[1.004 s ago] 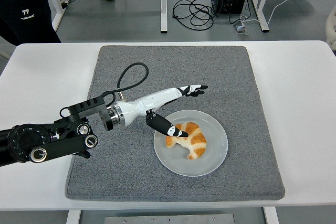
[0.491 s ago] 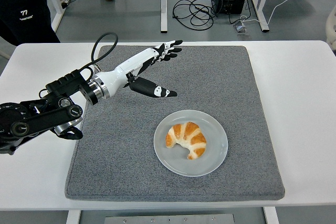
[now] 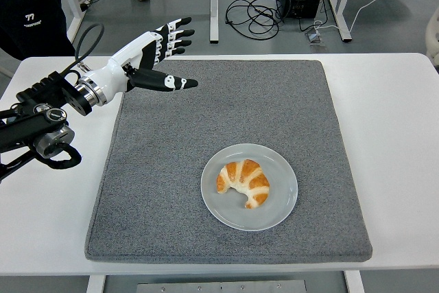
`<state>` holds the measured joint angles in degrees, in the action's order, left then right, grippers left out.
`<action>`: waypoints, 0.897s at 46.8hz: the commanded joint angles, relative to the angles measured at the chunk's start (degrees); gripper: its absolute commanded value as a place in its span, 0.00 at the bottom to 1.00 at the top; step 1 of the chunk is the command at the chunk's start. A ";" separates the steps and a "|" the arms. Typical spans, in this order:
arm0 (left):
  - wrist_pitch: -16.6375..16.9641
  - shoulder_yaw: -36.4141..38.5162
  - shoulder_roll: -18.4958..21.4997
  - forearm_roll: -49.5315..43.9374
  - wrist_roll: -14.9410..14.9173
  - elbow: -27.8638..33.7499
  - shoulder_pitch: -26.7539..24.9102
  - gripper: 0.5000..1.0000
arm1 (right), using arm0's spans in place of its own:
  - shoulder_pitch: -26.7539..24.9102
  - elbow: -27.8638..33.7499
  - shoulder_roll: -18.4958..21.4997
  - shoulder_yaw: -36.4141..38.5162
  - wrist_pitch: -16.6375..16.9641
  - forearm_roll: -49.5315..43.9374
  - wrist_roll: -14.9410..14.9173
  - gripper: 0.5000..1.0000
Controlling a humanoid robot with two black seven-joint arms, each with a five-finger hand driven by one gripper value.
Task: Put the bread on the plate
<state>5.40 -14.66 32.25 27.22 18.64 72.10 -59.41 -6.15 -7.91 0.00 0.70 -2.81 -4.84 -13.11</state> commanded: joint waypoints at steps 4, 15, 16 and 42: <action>-2.58 -1.69 2.02 -3.49 0.09 -0.03 0.79 0.92 | 0.00 0.00 0.00 0.00 0.00 0.00 0.01 1.00; -6.71 -3.71 3.17 -9.73 0.00 -1.43 2.37 0.93 | 0.00 0.00 0.00 0.00 0.00 0.00 0.01 1.00; -7.07 -3.80 3.34 -10.34 0.08 -1.43 2.46 0.93 | 0.00 0.00 0.00 0.00 0.00 0.00 0.01 1.00; -17.18 -14.00 3.70 -21.15 0.00 -6.79 11.07 0.93 | 0.00 0.00 0.00 0.00 0.00 0.00 0.01 1.00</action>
<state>-11.86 -28.35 35.99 7.16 18.64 65.60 -49.07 -6.15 -7.89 0.00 0.70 -2.81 -4.83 -13.09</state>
